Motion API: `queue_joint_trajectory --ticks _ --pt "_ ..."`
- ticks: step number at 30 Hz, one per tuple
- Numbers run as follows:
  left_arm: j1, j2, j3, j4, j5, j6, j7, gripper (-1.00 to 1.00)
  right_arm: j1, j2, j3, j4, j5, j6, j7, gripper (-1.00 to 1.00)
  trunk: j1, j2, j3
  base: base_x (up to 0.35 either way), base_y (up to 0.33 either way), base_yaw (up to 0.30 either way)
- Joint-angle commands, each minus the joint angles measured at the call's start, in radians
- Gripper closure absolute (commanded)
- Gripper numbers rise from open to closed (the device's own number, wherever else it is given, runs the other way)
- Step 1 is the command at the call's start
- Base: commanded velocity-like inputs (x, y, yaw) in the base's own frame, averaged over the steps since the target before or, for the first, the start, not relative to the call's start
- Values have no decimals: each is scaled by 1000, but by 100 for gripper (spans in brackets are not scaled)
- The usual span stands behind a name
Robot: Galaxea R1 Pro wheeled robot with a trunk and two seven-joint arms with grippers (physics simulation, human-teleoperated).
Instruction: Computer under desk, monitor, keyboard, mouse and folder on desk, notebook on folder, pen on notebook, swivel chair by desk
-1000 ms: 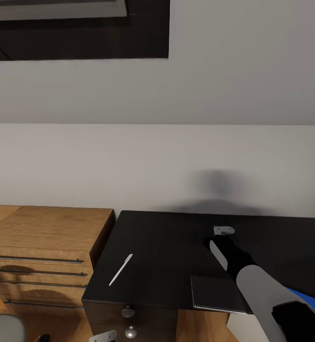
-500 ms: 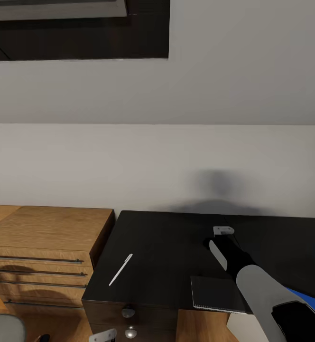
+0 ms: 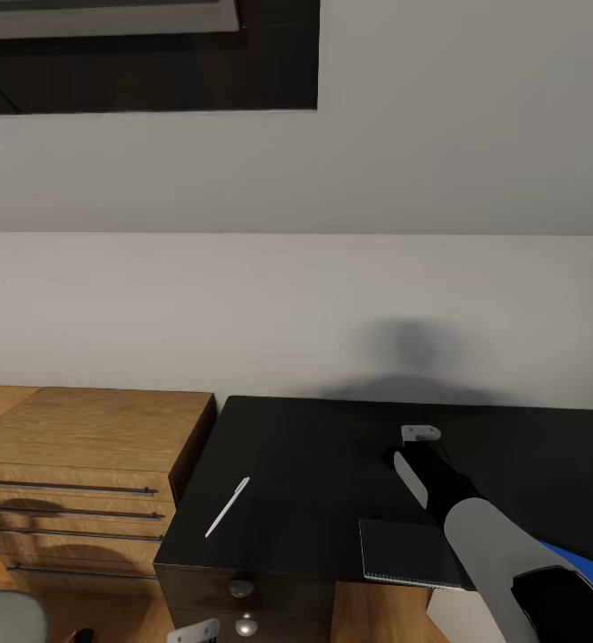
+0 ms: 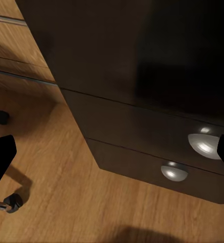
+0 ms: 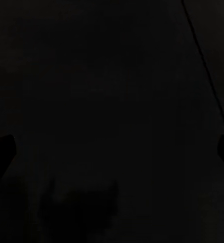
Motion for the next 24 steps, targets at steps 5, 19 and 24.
queue_joint_trajectory --ticks 5,19,24 --pt "-1 1 -8 2 11 -6 7 -100 -1 -1 9 -2 -10 5 -9 -100 0 -1 -1 0 0 0" --pt "-1 1 -8 2 11 -6 7 -100 -1 -1 9 0 -5 5 -8 -100 0 -1 -1 -69 0 0" --pt "-1 1 -8 2 10 -6 7 -100 -1 -1 10 0 -3 6 -7 -100 0 -1 -1 -24 0 0"
